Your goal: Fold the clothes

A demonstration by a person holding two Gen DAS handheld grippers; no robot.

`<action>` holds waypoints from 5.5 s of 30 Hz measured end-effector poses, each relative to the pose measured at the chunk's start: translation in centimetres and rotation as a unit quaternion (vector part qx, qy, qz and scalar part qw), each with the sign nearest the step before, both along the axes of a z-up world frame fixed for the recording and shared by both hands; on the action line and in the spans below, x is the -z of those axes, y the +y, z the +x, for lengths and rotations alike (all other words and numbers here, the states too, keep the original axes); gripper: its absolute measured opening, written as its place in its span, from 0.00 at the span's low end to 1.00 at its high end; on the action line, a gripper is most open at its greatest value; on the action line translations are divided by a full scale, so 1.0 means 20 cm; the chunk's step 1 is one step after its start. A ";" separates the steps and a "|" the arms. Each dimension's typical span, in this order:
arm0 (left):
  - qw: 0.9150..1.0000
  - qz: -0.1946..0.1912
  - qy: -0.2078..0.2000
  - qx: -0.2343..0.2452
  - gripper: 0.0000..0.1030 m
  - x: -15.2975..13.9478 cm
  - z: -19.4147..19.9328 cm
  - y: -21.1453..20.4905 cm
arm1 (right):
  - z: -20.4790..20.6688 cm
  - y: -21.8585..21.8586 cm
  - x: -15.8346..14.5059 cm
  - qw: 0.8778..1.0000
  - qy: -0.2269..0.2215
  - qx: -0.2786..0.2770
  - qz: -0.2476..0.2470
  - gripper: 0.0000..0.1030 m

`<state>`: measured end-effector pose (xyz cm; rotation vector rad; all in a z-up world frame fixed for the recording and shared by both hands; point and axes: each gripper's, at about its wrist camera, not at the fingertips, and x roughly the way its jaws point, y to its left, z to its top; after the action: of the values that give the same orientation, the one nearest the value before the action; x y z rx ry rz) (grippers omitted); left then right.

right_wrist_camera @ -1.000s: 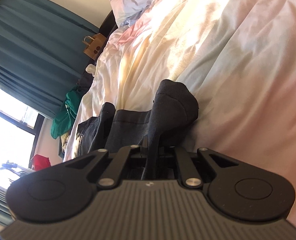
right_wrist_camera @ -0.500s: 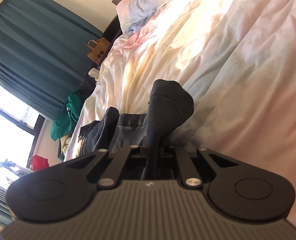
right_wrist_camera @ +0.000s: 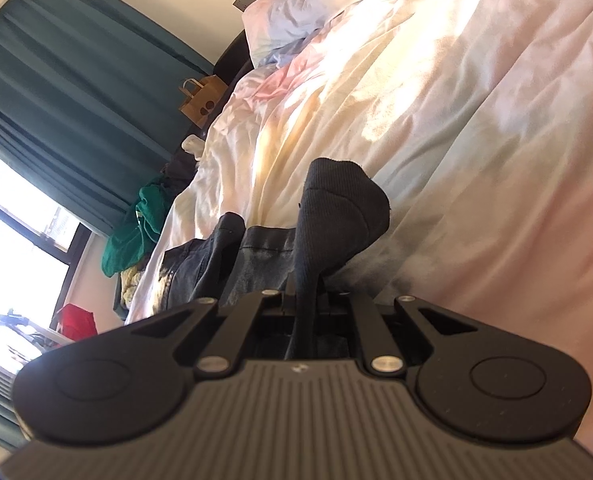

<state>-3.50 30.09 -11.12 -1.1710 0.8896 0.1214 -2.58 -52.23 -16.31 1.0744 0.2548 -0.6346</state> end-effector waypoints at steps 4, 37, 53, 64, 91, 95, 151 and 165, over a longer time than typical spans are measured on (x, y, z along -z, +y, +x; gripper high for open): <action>1.000 0.004 -0.023 0.018 0.32 -0.02 0.04 -0.01 | -0.01 0.02 0.00 1.000 -0.003 0.010 0.005 0.07; 0.982 0.054 -0.182 -0.006 0.06 -0.44 0.08 -0.04 | 0.08 0.01 -0.28 0.997 -0.037 0.002 -0.067 0.06; 0.976 0.185 -0.117 0.013 0.06 -0.39 1.68 -0.22 | 1.63 -0.04 -0.25 0.978 0.111 -0.081 -0.157 0.07; 0.978 0.165 -0.120 0.046 0.52 -0.21 1.70 -0.18 | 1.65 -0.09 -0.16 0.977 0.079 -0.145 -0.137 0.25; 0.984 -0.013 -0.154 -0.091 0.75 0.23 1.05 -0.08 | 1.18 0.42 0.14 0.976 -0.075 -0.189 0.081 0.70; 0.981 -0.005 -0.156 -0.116 0.41 0.27 1.13 -0.07 | 1.28 0.35 0.16 0.988 -0.081 -0.126 0.035 0.51; 0.987 0.083 -0.080 -0.111 0.16 -0.12 0.19 0.22 | 0.09 0.16 0.15 0.961 -0.107 0.002 0.254 0.25; 0.988 0.125 -0.071 -0.063 0.52 -0.26 0.03 0.12 | 0.06 -0.02 0.33 0.938 -0.134 0.018 0.318 0.55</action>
<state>-2.85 32.50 -5.83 -0.9867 0.6538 0.2418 -1.39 -52.68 -22.90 1.7763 0.2044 -0.4339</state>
